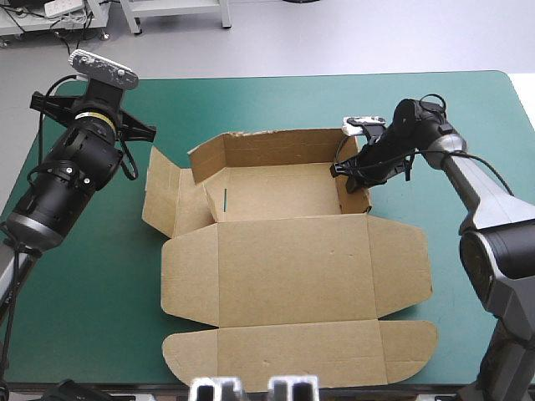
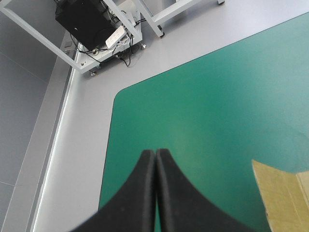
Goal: Fold the box
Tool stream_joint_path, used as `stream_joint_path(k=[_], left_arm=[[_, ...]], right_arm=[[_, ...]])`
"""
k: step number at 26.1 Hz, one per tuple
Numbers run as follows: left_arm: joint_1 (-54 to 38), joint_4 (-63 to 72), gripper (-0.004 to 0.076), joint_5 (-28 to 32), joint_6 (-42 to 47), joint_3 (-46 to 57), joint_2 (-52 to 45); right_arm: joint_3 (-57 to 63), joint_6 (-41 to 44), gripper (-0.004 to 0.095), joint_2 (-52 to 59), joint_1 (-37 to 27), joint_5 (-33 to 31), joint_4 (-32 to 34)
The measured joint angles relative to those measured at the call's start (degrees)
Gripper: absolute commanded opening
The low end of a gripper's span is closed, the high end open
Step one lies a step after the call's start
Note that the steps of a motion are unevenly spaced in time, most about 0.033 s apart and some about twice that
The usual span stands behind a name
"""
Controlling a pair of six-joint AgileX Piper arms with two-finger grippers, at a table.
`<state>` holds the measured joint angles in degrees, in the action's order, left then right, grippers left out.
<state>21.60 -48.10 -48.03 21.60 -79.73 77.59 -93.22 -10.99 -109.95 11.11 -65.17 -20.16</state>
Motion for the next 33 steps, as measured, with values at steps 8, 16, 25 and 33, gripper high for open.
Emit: stream_joint_path(k=[8,16,25,33], left_arm=[[-11.3,1.0,0.0013,6.2,4.5,0.0,0.0],[-35.8,59.1,0.0013,11.2,-27.5,0.0,0.6],[-40.1,94.8,0.0013,6.2,-51.1,0.0,5.5],[-40.4,123.9,0.0006,-11.8,-68.2,0.0,11.7]], right_arm=[[0.1,-1.8,-0.0024,3.9,0.0,0.5,-0.4],[-4.5,-9.0,-0.0024,20.2,-13.0,-3.8,-11.8],[-9.7,-14.2,-0.0024,29.9,-24.6,-6.1,-26.1],[-10.0,-16.5,-0.0023,34.6,-25.6,-6.1,-30.8]])
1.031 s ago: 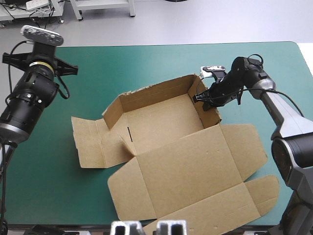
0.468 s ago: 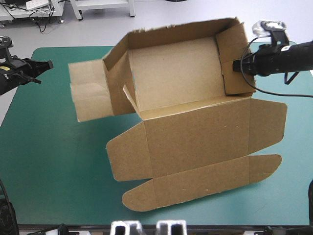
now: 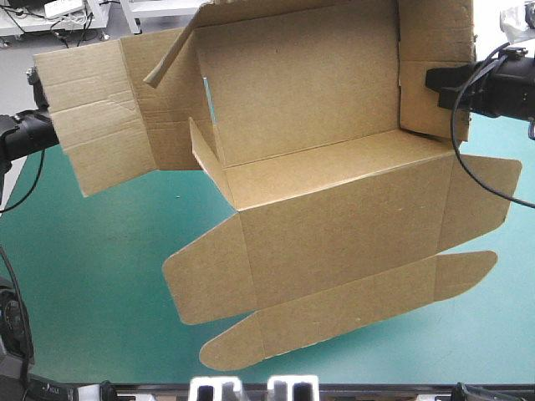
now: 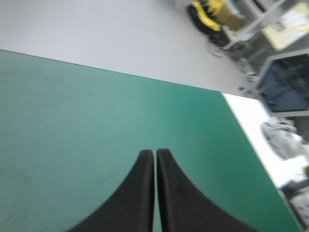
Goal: Fold the box
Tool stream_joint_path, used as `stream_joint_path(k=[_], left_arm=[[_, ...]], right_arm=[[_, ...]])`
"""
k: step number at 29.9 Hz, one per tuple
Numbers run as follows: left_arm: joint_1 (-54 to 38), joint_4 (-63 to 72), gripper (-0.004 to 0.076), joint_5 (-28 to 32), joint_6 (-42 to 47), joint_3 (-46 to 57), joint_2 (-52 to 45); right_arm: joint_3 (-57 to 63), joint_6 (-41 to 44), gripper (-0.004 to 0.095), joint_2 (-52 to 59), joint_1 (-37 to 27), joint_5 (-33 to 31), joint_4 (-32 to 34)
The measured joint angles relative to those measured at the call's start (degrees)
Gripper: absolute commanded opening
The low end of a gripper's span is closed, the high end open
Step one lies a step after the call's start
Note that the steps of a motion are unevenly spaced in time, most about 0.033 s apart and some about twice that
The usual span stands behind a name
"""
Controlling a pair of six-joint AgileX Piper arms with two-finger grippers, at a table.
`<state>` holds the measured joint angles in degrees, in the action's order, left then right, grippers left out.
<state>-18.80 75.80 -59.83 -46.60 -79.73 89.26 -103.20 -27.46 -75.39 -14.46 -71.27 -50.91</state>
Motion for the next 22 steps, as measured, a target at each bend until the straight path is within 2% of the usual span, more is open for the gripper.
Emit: stream_joint_path(k=[3,5,17,22], left_arm=[[0.0,7.9,0.0004,-6.3,-2.4,0.0,0.4],[0.0,11.1,0.0004,-8.2,-3.0,0.0,0.0],[6.4,14.0,-0.0010,-9.9,-3.4,0.0,-9.6],[8.1,9.5,-0.0010,-9.5,-3.4,0.0,-13.5]], right_arm=[[0.0,-0.1,-0.0023,0.0,0.0,0.0,-1.3],[0.0,-0.1,-0.0023,0.0,0.0,0.0,-1.6],[0.0,-0.2,-0.0018,-2.7,1.9,2.8,-2.3],[0.2,-0.2,-0.0017,-4.0,4.9,5.6,1.1]])
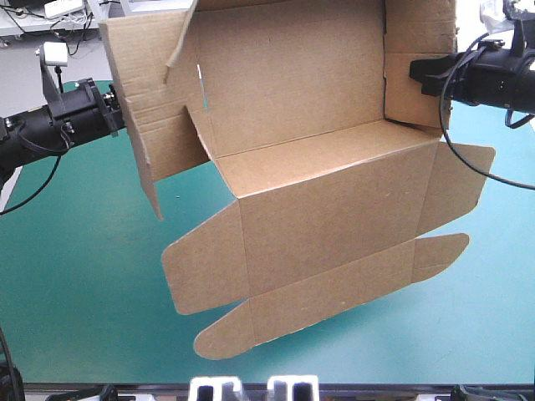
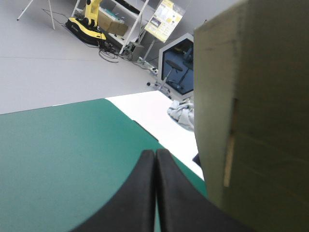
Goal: Fold the box
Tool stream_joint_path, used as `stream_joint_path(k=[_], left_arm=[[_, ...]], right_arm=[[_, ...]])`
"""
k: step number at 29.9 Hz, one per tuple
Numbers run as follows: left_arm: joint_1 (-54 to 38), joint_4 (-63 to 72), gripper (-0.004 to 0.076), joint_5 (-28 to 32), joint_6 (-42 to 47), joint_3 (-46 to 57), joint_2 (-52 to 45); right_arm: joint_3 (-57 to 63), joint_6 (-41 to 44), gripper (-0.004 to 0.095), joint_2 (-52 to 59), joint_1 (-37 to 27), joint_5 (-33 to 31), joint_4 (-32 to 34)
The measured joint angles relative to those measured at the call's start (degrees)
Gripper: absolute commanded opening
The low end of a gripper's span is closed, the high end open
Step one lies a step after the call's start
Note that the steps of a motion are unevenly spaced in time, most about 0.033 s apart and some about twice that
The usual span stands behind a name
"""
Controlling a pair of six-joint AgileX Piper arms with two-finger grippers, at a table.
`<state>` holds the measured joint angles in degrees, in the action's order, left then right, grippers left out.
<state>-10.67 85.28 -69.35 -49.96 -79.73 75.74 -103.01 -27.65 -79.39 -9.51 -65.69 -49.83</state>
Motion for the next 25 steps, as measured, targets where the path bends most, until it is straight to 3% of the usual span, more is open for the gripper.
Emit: stream_joint_path(k=[14,25], left_arm=[[8.4,-10.6,-0.0010,6.6,0.0,0.0,-5.0],[11.3,-15.6,-0.0009,11.0,0.0,0.0,-5.0]], right_arm=[[2.3,2.8,-0.0017,-3.7,10.3,8.9,9.3],[5.5,2.9,-0.0016,-6.3,13.4,14.0,11.1]])
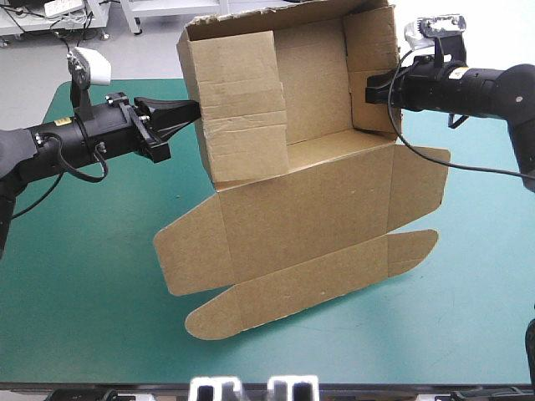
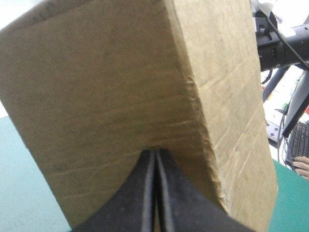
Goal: Fold the box
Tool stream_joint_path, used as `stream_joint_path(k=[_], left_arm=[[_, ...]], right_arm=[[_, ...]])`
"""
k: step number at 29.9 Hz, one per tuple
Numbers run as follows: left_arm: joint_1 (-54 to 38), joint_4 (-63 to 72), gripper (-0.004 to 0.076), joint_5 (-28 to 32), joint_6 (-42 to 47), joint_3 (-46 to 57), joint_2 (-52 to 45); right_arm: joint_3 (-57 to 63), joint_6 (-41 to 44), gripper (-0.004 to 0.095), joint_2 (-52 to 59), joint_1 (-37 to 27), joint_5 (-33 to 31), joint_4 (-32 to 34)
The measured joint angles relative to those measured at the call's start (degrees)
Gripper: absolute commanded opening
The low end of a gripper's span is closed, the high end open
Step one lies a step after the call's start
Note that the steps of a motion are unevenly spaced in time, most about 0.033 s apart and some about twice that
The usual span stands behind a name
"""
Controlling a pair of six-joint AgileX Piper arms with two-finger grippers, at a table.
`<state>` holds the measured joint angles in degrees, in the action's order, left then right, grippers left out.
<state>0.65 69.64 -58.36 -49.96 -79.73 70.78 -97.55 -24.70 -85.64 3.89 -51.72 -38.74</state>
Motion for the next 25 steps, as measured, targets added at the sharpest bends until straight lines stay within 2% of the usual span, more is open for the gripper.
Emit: stream_joint_path(k=[2,5,7,11,13,15,25], left_arm=[[0.0,-1.1,-0.0004,0.1,0.0,0.0,0.0],[0.1,-2.5,0.0064,0.0,0.0,0.0,0.0],[0.1,-2.7,0.0151,-0.4,-0.1,0.0,0.0],[0.1,-2.8,0.0399,-3.0,-0.4,0.0,0.4],[0.1,-2.8,0.0484,-3.9,-0.2,0.0,0.9],[0.1,-2.5,0.0507,-4.1,-0.2,0.0,1.3],[0.1,0.1,0.0507,-7.5,0.7,0.0,1.3]], right_arm=[[0.0,0.0,-0.0012,-0.3,0.1,0.5,0.0],[0.0,0.0,-0.0012,-0.8,0.2,0.7,0.0],[0.0,0.0,-0.0012,-1.2,0.5,1.1,0.2],[0.0,0.0,-0.0003,-1.9,1.9,2.5,1.2],[0.0,0.1,-0.0003,-2.2,2.9,3.3,2.7],[0.0,0.6,-0.0003,-2.2,3.7,3.9,3.9],[0.0,2.6,-0.0003,-2.5,4.5,4.9,5.9]])
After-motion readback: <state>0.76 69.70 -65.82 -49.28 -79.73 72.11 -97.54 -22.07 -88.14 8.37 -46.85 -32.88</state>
